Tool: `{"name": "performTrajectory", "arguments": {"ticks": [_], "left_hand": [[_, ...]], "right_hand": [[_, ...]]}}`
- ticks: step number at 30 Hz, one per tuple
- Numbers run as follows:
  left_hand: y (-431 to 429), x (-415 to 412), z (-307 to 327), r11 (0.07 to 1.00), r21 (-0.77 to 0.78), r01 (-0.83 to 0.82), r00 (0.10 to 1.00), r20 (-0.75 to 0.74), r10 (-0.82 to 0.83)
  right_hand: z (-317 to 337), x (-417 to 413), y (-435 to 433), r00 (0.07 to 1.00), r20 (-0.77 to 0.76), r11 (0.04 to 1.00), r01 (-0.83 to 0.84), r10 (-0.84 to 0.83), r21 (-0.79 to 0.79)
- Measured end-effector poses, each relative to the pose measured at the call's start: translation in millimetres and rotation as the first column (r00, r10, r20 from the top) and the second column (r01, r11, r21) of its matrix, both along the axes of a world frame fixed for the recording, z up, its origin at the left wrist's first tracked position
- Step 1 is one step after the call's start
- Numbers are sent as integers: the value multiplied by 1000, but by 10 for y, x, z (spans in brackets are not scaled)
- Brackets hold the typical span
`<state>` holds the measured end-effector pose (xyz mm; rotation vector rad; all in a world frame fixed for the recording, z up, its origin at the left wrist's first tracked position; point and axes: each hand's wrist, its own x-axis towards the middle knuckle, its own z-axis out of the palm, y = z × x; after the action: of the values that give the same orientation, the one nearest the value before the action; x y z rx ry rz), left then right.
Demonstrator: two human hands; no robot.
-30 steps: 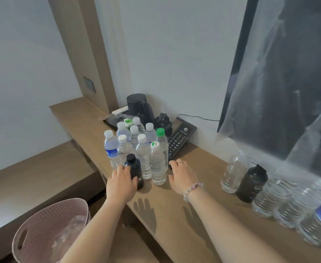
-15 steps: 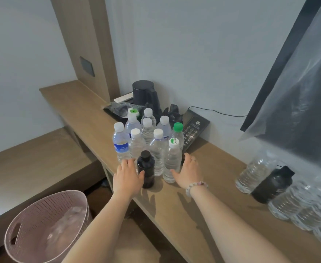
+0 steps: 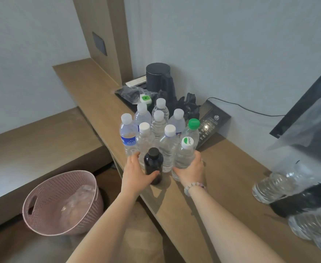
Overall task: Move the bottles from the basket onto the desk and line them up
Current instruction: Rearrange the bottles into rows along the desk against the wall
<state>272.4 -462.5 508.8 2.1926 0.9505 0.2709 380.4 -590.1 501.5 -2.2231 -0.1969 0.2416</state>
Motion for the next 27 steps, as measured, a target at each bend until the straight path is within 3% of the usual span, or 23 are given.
{"name": "performTrajectory", "arguments": {"ticks": [13,20,27], "left_hand": [[-242,182,-78,931,-335,-144,953,206,222],[-249,238,-138,942,-242,-234,943,178,280],[-289,170,-142,969,-184,-164,968,157,194]], "right_hand": [[-102,44,45,999,-6,977,46,-46,209],[-120,50,-101,998,-11,981,69,-68,182],[-160,57,-343,983,9,973,179,-182,143]]}}
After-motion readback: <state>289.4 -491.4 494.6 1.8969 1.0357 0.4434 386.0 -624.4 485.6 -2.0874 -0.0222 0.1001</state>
